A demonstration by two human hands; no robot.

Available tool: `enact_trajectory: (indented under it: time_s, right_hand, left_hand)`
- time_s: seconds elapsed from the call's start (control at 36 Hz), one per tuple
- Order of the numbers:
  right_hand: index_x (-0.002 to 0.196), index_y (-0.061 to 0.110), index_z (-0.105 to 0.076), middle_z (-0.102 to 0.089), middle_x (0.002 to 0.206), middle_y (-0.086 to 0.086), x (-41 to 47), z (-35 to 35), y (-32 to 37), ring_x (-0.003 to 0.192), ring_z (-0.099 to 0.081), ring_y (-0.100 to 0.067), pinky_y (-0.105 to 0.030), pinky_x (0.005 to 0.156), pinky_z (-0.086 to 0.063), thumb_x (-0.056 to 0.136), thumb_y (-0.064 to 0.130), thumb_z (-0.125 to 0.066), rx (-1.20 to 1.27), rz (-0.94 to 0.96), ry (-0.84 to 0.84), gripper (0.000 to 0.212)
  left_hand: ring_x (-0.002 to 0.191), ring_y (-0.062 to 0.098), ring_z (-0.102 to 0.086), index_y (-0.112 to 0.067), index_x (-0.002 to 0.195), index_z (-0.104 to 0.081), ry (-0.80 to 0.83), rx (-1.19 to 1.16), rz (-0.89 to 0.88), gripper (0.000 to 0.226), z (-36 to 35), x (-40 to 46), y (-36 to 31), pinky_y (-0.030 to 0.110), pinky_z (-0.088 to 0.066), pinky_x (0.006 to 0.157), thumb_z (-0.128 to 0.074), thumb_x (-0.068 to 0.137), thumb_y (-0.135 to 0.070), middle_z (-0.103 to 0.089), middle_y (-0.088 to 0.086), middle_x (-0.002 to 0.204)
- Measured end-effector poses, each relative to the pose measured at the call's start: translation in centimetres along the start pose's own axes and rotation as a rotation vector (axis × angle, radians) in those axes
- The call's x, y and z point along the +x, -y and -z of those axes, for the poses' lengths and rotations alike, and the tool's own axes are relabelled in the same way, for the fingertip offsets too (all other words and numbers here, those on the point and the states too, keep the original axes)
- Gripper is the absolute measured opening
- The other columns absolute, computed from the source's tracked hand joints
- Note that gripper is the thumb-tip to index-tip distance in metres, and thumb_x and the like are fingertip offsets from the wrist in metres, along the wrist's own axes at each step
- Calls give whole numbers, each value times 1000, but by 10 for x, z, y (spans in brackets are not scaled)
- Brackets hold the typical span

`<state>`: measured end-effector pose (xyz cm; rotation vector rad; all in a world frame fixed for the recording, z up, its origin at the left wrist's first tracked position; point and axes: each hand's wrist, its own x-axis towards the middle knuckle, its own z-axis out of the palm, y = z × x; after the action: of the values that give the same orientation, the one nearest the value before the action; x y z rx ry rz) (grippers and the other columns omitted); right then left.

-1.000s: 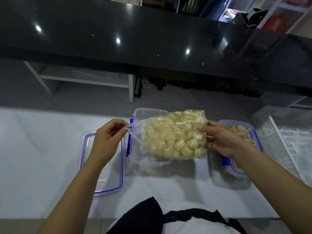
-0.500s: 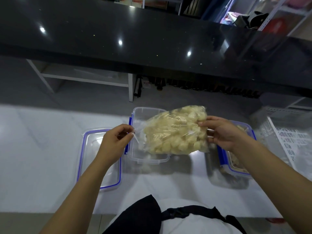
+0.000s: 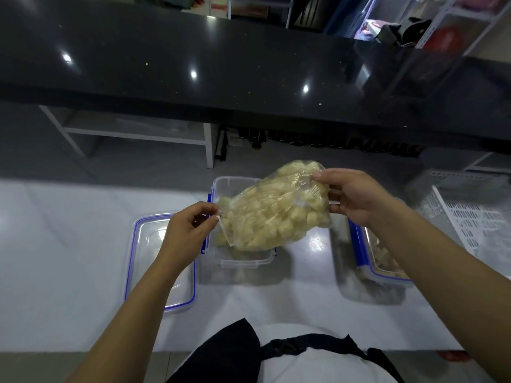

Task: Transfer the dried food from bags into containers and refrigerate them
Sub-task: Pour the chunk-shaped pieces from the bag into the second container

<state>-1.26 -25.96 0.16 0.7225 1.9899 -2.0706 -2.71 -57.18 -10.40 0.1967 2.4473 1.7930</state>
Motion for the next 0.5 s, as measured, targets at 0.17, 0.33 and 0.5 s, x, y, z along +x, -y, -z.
enact_trajectory:
  time_s: [0.17, 0.33, 0.5]
  right_hand:
    - [101, 9, -77, -78, 93, -10, 0, -2, 4, 78, -76, -23, -32, 60, -58, 82, 16, -78, -12, 12, -1, 21]
    - [103, 7, -76, -77, 89, -8, -3, -4, 11, 75, -75, -21, -31, 59, -58, 83, 15, -75, -19, 39, -9, 21]
    - [99, 8, -78, -76, 87, -7, -3, -2, 21, 74, -74, -21, -31, 59, -58, 83, 19, -76, -16, 123, 1, 20]
  left_hand:
    - [81, 9, -69, -28, 95, -72, -14, -26, 19, 18, 2, -1, 1, 13, -55, 70, -66, 94, -11, -73, -12, 86]
    - [80, 13, -69, -31, 94, -72, -30, -32, 14, 20, 2, 0, 2, 18, -58, 71, -67, 94, -12, -73, -14, 86]
    - [77, 18, -69, -24, 98, -74, -30, -24, 47, 13, 0, 0, 6, 26, -59, 71, -68, 94, -14, -74, -5, 84]
